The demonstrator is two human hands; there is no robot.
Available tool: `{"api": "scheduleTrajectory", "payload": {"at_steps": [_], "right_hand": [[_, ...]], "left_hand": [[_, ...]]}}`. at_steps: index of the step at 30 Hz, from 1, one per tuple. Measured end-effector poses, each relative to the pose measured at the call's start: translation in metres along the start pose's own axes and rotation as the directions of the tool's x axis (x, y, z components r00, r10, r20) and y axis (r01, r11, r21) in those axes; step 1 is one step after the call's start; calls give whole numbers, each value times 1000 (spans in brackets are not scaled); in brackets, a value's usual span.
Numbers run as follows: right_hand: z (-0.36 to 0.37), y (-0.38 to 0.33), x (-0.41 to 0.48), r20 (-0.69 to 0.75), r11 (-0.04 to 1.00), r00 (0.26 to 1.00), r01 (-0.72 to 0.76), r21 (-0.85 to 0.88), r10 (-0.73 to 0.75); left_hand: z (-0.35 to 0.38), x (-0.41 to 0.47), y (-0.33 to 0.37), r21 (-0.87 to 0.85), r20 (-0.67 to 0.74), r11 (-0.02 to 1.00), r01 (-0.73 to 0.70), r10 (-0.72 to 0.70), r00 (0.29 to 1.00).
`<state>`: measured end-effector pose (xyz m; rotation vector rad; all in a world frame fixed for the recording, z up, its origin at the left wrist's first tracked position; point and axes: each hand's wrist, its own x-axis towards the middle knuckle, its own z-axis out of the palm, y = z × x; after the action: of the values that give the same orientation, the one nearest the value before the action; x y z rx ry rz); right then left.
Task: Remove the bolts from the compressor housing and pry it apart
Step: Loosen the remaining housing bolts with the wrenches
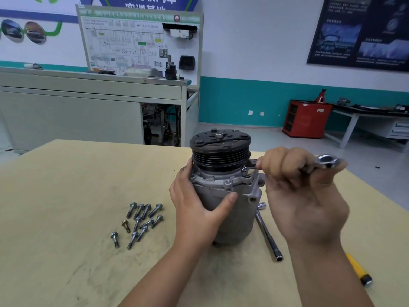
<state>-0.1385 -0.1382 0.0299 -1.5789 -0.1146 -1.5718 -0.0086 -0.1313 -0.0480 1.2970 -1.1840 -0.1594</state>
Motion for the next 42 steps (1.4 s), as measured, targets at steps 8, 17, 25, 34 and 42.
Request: {"api": "scheduleTrajectory", "payload": {"at_steps": [8,17,25,34,42], "right_hand": [[-39,5,17,22,749,974,-188,635,227],[-54,32,32,-273,705,848,-155,692,455],[-52,42,54,-265,645,776,-226,730,572],[-51,46,74,-212,528,641,-351,774,737],[-38,24,61,-432,662,741,-22,749,514]], "left_hand": [[2,-1,-4,-21,7,1000,-22,22,1000],[2,0,-2,-19,9,1000,-14,14,1000],[2,0,-4,-16,12,1000,-18,18,1000],[2,0,-4,-6,7,1000,-25,25,1000],[2,0,-5,4,6,1000,-31,31,1000]]}}
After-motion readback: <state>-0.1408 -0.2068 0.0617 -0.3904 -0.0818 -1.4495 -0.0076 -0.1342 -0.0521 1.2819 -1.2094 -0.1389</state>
